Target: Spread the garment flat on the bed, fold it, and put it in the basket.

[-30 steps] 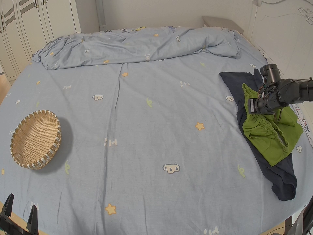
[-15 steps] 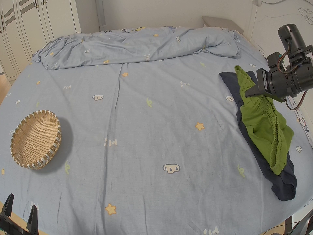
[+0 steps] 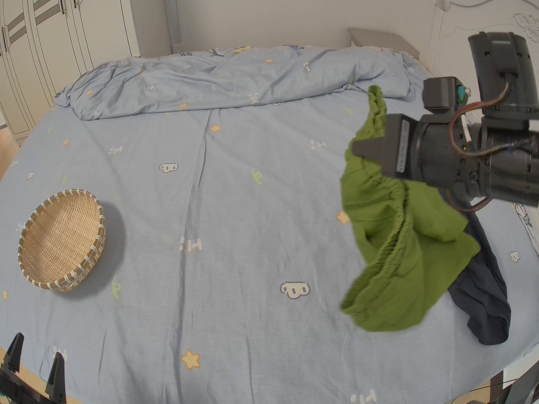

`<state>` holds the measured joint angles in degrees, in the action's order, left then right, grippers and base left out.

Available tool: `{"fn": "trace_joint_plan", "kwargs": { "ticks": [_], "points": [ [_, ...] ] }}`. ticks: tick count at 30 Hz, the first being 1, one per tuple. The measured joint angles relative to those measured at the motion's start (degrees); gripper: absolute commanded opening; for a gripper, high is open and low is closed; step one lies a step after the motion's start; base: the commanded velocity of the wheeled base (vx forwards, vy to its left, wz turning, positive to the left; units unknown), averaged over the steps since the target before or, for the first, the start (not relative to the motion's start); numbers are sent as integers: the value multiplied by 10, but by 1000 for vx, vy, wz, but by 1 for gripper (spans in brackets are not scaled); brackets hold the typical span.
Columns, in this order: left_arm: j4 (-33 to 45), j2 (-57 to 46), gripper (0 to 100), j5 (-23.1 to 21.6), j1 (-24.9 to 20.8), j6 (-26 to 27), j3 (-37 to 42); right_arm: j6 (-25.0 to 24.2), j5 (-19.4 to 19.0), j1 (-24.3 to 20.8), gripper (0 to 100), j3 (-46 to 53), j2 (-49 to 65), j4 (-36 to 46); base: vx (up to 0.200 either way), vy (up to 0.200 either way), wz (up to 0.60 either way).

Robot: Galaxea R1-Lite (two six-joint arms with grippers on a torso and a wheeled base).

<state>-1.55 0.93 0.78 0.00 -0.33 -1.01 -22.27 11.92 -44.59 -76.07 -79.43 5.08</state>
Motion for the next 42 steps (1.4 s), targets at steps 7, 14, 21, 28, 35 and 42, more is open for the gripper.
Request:
{"fn": "trace_joint_plan", "kwargs": {
  "ticks": [7,14,21,28,35,42],
  "points": [
    [0,0,100,0,0,0,0,-16,106,-126,0,-10,-38,-78,0,0,0],
    [0,0,100,0,0,0,0,-41,107,-162,0,-45,-86,-88,0,0,0],
    [0,0,100,0,0,0,0,-39,73,-139,100,-57,-158,-133,0,0,0],
    [0,0,100,0,0,0,0,-30,27,-113,100,-100,-250,-150,0,0,0],
    [0,0,100,0,0,0,0,5,3,-84,100,-134,-326,-145,0,0,0],
    [0,0,100,0,0,0,0,-2,2,-42,100,-117,-346,-143,0,0,0]
  ]
}}
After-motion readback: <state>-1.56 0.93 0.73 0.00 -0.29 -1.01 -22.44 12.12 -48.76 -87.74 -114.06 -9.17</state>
